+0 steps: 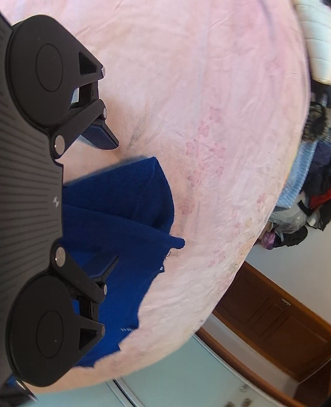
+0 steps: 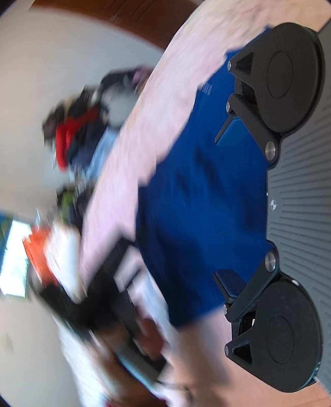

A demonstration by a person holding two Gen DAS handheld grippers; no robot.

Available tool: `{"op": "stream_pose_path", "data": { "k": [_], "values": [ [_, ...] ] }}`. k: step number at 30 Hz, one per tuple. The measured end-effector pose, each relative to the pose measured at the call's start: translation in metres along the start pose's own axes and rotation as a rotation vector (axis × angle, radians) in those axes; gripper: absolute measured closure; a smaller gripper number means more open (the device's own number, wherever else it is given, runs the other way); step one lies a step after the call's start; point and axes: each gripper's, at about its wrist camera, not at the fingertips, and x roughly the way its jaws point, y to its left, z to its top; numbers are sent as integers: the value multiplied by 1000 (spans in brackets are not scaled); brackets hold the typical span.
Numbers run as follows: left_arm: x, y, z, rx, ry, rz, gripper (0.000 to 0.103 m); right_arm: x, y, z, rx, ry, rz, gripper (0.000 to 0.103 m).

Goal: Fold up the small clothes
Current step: 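Move both grippers to the folded sweater's edge and close on it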

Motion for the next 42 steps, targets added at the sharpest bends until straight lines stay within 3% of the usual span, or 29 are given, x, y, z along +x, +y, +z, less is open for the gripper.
{"op": "stream_pose_path", "data": {
  "k": [6,12,17,21,23,25,26,27,30,34,42],
  "values": [
    [15,6,12,-34,44,-140,13,18,68,-1,-190,58,-38,1],
    [37,0,26,-17,89,-245,13,28,89,4,-223,11,-166,1],
    [48,-8,34,17,64,-227,14,45,98,8,-269,-22,-271,1],
    [55,-29,33,146,29,-137,15,54,110,10,-336,-56,-319,5],
    [58,-43,29,245,18,-73,20,53,112,9,-350,-69,-302,12],
    [62,-53,25,321,6,-7,42,50,113,11,-338,-63,-264,29],
    [63,-56,24,343,0,18,46,48,113,12,-339,-61,-242,34],
    [63,-57,24,346,0,25,60,46,116,11,-346,-62,-230,42],
    [62,-55,28,308,18,11,83,42,123,9,-388,-57,-194,69],
    [53,-61,27,302,-6,46,87,35,130,4,-397,-58,-156,94],
    [35,-70,34,205,-21,71,87,3,109,9,-248,-158,-84,96]
  ]
}}
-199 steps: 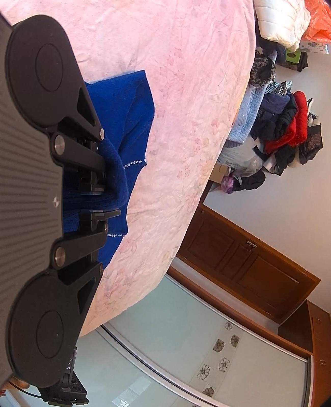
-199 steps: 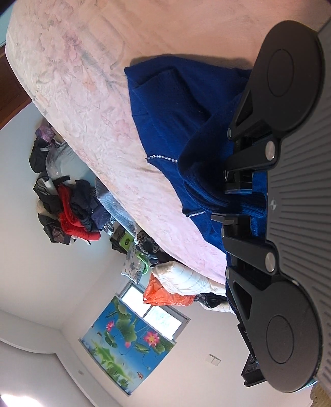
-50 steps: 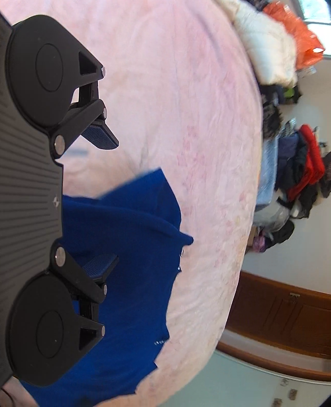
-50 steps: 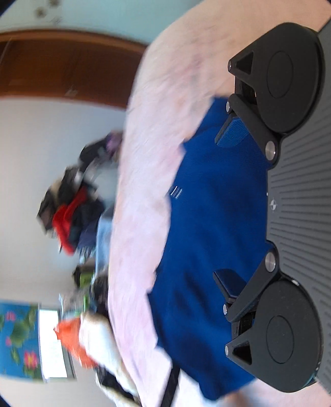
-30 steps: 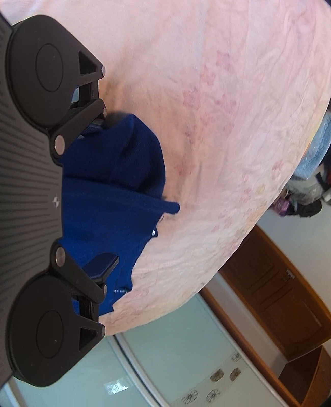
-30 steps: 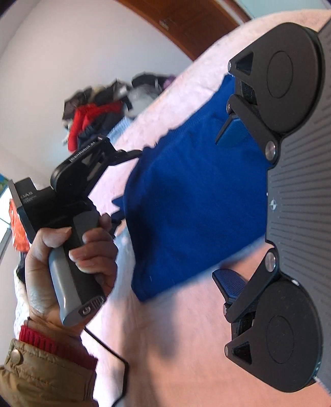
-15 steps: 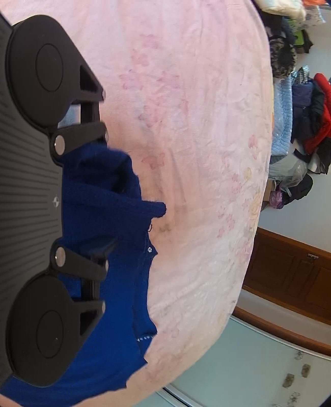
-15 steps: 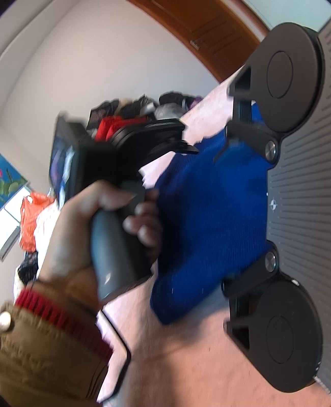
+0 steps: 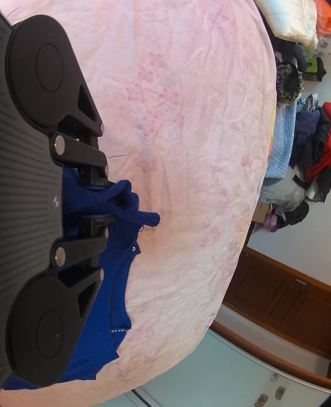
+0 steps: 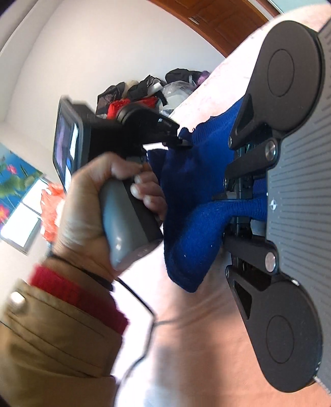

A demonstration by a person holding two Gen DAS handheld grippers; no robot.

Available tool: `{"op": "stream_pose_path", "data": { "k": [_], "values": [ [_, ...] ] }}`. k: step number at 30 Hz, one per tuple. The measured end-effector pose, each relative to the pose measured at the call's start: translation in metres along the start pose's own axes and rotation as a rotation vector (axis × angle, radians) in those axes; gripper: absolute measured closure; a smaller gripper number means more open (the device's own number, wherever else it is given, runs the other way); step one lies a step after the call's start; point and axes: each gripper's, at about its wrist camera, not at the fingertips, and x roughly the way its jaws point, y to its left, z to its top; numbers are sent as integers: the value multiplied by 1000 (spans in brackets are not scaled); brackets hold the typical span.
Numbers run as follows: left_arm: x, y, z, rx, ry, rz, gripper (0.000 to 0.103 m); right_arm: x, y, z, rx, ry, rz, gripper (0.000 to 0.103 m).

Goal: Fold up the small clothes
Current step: 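Move both grippers to the folded sweater's edge and close on it, then lift the gripped sweater edge with both grippers and fold it over the body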

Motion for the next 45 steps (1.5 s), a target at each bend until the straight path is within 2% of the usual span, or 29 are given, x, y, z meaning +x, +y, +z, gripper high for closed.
{"op": "stream_pose_path", "data": {
  "k": [4,8,14,19,30,45],
  "values": [
    [-12,-14,6,-3,5,18,87,-23,-19,0,109,-52,22,96],
    [-27,-32,13,-17,-10,0,87,-43,-43,-5,221,-81,34,96],
    [-39,-74,18,24,-26,-11,87,-75,-84,-28,422,-113,60,96],
    [-39,-108,17,41,-28,-58,88,-91,-118,-57,594,-122,74,96],
    [-8,-188,-1,117,21,-130,88,-90,-169,-126,825,-121,45,96],
    [44,-263,-20,185,65,-153,92,-93,-189,-186,1046,-98,49,96]
  ]
}}
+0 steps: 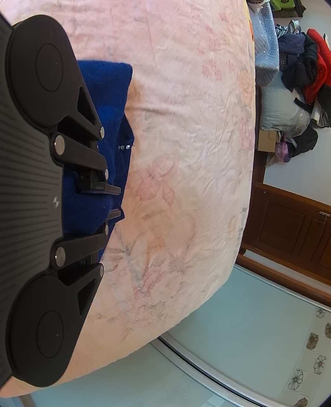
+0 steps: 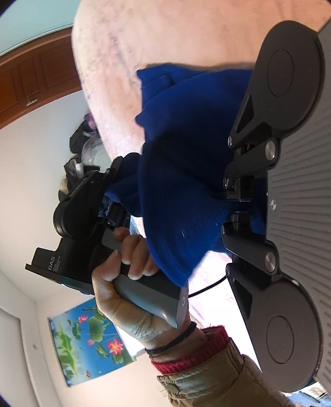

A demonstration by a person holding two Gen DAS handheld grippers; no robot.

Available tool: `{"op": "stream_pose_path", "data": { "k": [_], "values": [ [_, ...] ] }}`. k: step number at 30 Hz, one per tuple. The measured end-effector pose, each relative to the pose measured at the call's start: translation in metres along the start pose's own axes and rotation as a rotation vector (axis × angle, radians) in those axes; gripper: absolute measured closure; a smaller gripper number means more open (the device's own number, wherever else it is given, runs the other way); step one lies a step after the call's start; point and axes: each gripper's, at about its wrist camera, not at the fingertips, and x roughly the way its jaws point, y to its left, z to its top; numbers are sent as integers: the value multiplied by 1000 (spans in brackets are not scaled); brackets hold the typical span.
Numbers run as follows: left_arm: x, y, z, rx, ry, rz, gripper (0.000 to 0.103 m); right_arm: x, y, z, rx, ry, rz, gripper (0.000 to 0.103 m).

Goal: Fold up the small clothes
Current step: 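Lift the gripped sweater edge with both grippers and fold it over the body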

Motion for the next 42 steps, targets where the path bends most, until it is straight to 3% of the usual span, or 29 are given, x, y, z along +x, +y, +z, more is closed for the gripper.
{"op": "stream_pose_path", "data": {
  "k": [6,8,9,10,11,12,13,15,19,26,29,36,38,39,40,42],
  "values": [
    [-2,1,1,-72,-27,-109,91,1,-18,-9,113,55,27,95],
    [-4,5,4,-131,-30,-165,87,4,-26,-13,176,84,29,89],
    [-7,7,6,-153,-32,-190,78,5,-30,-14,197,94,30,86],
    [-10,9,7,-165,-37,-198,57,5,-32,-16,212,103,30,86],
    [-14,10,6,-171,-52,-190,43,6,-34,-17,226,110,30,81],
    [-21,11,5,-170,-80,-173,22,6,-36,-18,237,112,34,76],
    [-28,13,2,-162,-115,-154,19,6,-36,-17,243,114,44,71],
    [-42,16,-6,-114,-164,-109,19,7,-39,-15,245,117,54,63],
    [-57,27,-29,-67,-157,12,19,7,-41,-9,256,110,74,48],
    [-77,30,-92,-3,-170,125,19,30,-72,22,325,125,126,42],
    [-81,22,-113,33,-171,130,19,47,-89,41,369,143,176,44],
    [-80,4,-134,130,-192,192,19,103,-123,82,427,237,280,43],
    [-80,0,-136,147,-192,194,19,115,-129,86,443,249,298,53],
    [-81,-2,-136,154,-191,191,19,119,-130,89,435,248,273,73],
    [-81,-4,-136,157,-190,188,19,121,-130,91,427,251,250,83],
    [-82,-7,-137,166,-190,169,19,119,-130,91,411,242,235,83]
  ]
}}
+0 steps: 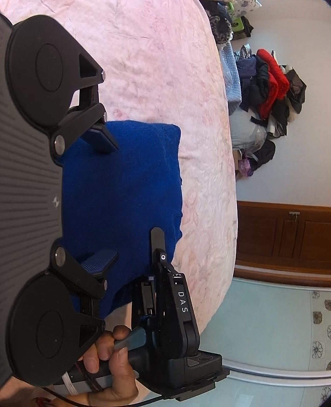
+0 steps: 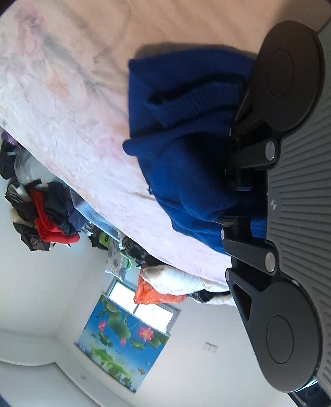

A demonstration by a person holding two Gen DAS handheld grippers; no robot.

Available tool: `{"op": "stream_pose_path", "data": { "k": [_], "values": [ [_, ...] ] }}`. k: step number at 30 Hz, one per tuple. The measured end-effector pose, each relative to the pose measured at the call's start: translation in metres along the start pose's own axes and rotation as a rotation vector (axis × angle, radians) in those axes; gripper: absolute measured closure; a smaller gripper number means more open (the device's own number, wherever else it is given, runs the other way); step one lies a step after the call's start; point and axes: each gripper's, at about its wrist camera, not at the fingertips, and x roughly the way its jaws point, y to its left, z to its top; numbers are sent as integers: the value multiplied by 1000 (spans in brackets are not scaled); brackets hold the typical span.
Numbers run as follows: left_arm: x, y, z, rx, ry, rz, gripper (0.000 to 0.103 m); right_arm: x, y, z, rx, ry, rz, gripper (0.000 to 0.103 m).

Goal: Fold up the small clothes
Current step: 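Lift the gripped sweater edge with both grippers and fold it over the body, then lay the folded edge down and open both grippers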

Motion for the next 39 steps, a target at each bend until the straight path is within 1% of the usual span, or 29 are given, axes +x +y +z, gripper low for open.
{"op": "stream_pose_path", "data": {
  "k": [5,8,9,11,12,13,15,19,21,24,26,27,28,29,31,32,34,39],
  "values": [
    [1,-12,-1,20,22,-61,19,-31,9,4,-63,-77,-47,84],
    [4,-20,-5,53,32,-57,19,-55,10,14,-101,-135,-108,84],
    [6,-22,-6,64,44,-46,19,-58,11,16,-126,-142,-133,83],
    [6,-24,-9,78,51,-40,19,-56,8,18,-128,-110,-160,67],
    [4,-23,-10,80,47,-43,19,-54,5,16,-113,-87,-172,50],
    [2,-22,-11,78,47,-43,19,-55,5,13,-107,-76,-181,46],
    [-1,-18,-13,64,50,-42,19,-61,10,1,-137,-91,-172,46],
    [-8,-4,-15,17,64,-41,19,-90,12,-19,-112,-123,-177,41],
    [-14,4,-18,-8,67,-37,19,-109,9,-35,-103,-110,-185,41],
    [-21,12,-25,-17,82,-33,19,-128,9,-62,-105,-84,-188,41],
    [-23,16,-29,-15,98,-39,19,-135,9,-78,-101,-89,-195,42],
    [-24,16,-31,-14,102,-38,19,-137,9,-84,-97,-93,-191,45],
    [-25,15,-33,-10,106,-33,19,-137,8,-88,-91,-87,-180,55],
    [-27,15,-35,-5,109,-25,19,-135,8,-90,-86,-75,-172,61],
    [-29,15,-37,-4,108,-12,19,-129,8,-94,-88,-60,-205,87],
    [-30,15,-38,-9,107,-8,19,-126,9,-96,-97,-59,-220,90],
    [-32,16,-39,-17,112,-3,19,-127,11,-100,-101,-72,-221,91],
    [-36,19,-39,-22,115,1,19,-139,8,-108,-30,-98,-159,92]
  ]
}}
